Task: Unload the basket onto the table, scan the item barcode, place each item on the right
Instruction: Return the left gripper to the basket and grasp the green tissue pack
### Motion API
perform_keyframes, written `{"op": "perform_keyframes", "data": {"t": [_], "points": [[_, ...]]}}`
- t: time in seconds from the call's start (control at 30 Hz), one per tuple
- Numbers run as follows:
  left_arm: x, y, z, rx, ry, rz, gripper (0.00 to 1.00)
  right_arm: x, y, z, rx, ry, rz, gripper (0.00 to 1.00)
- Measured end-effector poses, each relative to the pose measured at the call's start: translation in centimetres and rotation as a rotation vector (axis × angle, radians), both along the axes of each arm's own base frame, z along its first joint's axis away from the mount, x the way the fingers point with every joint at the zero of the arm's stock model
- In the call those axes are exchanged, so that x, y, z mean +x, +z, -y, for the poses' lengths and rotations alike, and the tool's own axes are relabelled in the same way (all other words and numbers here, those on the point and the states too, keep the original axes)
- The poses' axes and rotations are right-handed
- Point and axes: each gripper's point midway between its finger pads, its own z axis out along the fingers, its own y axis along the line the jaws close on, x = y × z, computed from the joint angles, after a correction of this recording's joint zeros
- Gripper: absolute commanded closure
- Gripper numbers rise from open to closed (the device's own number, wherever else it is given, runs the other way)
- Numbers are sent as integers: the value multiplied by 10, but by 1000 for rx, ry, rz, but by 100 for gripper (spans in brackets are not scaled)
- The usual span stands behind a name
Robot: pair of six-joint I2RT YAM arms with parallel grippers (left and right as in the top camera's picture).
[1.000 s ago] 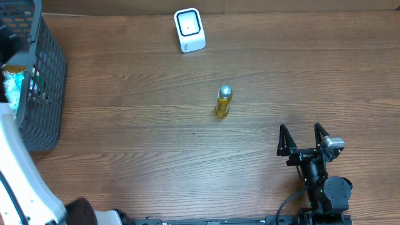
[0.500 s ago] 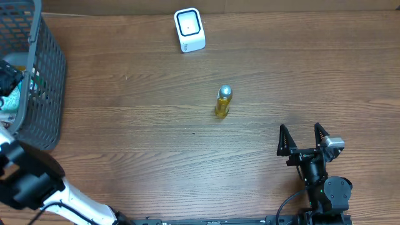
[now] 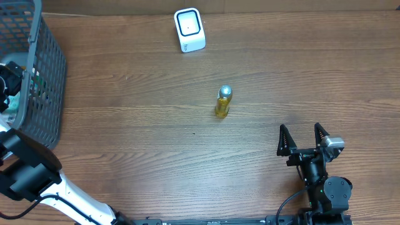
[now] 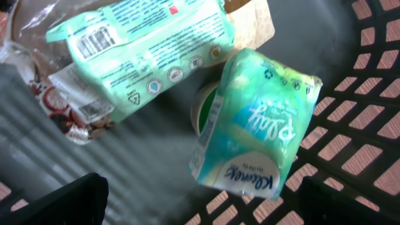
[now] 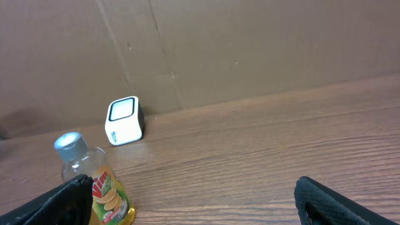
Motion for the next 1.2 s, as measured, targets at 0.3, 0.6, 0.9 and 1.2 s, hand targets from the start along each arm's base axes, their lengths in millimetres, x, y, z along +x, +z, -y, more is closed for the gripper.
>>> {"op": "perform_keyframes", "data": {"t": [0.3, 0.6, 0.9, 1.2], "points": [[20, -23, 11, -4, -96, -14, 0, 0, 0, 0, 0, 0, 0, 0], [22, -53, 10, -36, -115, -56, 1, 0, 0, 0, 0, 0, 0, 0], [24, -70, 13, -61, -125, -80, 15, 0, 0, 0, -1, 0, 1, 0], [25, -72, 13, -62, -128, -79, 10, 0, 0, 0, 0, 0, 0, 0]]}}
